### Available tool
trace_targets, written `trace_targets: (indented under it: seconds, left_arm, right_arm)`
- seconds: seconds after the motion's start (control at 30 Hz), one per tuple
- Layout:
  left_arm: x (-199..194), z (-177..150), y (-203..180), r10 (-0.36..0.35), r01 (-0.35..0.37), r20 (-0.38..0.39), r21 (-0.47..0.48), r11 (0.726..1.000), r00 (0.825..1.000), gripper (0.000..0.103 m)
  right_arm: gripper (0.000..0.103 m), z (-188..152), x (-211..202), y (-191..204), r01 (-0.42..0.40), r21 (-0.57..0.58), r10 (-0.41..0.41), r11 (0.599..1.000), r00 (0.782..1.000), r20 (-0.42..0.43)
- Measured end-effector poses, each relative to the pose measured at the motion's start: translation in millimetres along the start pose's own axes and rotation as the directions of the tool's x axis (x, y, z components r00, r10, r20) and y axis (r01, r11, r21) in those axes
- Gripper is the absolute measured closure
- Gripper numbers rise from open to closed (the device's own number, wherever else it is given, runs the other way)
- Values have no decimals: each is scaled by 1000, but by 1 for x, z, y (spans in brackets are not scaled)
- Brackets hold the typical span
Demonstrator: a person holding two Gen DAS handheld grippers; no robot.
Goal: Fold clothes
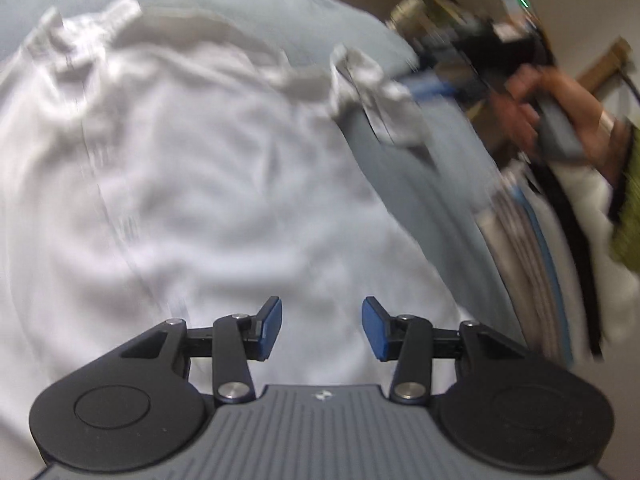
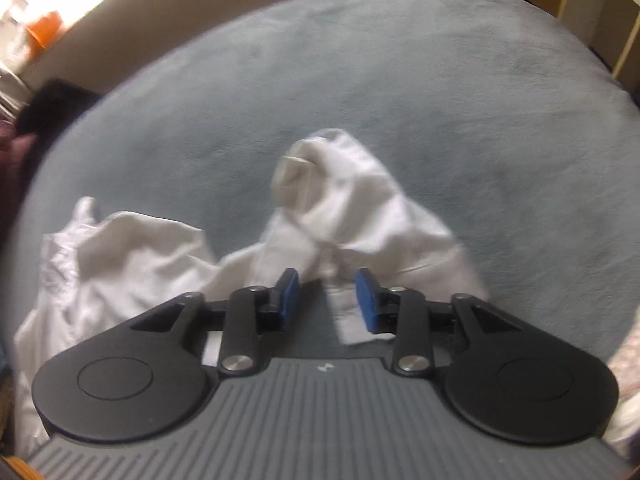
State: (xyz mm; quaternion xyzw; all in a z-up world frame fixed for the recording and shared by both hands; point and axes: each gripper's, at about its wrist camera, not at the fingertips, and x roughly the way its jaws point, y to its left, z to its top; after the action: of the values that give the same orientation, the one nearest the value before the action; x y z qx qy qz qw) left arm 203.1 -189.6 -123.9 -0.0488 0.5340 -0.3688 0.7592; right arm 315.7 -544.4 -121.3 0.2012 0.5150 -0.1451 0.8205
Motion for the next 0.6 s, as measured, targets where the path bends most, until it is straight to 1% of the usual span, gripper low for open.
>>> trace_targets:
  seconds: [0.03,0.07,0.1,0.13,0.17,0.2,0.23,0.3,0.37,0.4,0.43,0.5,0.53,0.57,0.6]
  left_arm:
    - [4,10,2,17,-17,20,-1,1000,1000,59]
    - [9,20,3,33,-33,37,-3,999,999,59]
    - [14,29,5,50,-50,50,-7,999,997,59]
    - [19,38,6,71,-71,62,-12,997,996,59]
    - [24,46,8,87,-86,72,-19,996,994,59]
    - [28,53,10,97,-95,80,-29,995,992,59]
    - [32,60,12,109,-106,87,-38,994,990,59]
    - [39,71,16,140,-134,98,-58,989,985,59]
    - [46,81,20,169,-161,103,-74,984,980,59]
    - [50,84,21,177,-169,104,-82,982,979,59]
    - [52,85,21,186,-178,105,-86,980,977,59]
    - [56,87,21,205,-195,107,-90,977,973,59]
    - [58,88,22,211,-201,105,-95,975,972,59]
    - [60,89,22,215,-205,101,-101,974,971,59]
    - [63,89,23,220,-210,95,-106,972,971,59]
  right_arm:
    - [52,3,-1,-3,25,-2,-25,1000,1000,-13]
    - [49,5,0,-5,53,-26,-54,998,998,-22]
    - [41,6,1,-6,82,-55,-83,995,996,-28]
    - [29,6,7,-8,107,-85,-111,991,993,-40]
    - [24,6,14,-9,131,-114,-138,985,989,-53]
    - [21,6,22,-12,143,-130,-153,981,986,-69]
    - [21,7,30,-15,152,-144,-165,978,983,-85]
    - [21,7,49,-20,141,-175,-169,974,974,-152]
    - [29,4,62,-23,127,-215,-169,968,968,-186]
    - [56,2,67,-23,114,-241,-163,964,968,-193]
    - [78,1,66,-21,106,-274,-161,956,969,-189]
    - [96,-1,60,-15,97,-349,-164,932,972,-168]
    - [97,0,52,-12,94,-394,-167,914,974,-154]
    - [100,1,44,-9,92,-440,-169,893,976,-139]
    - [100,2,35,-6,89,-484,-170,870,978,-125]
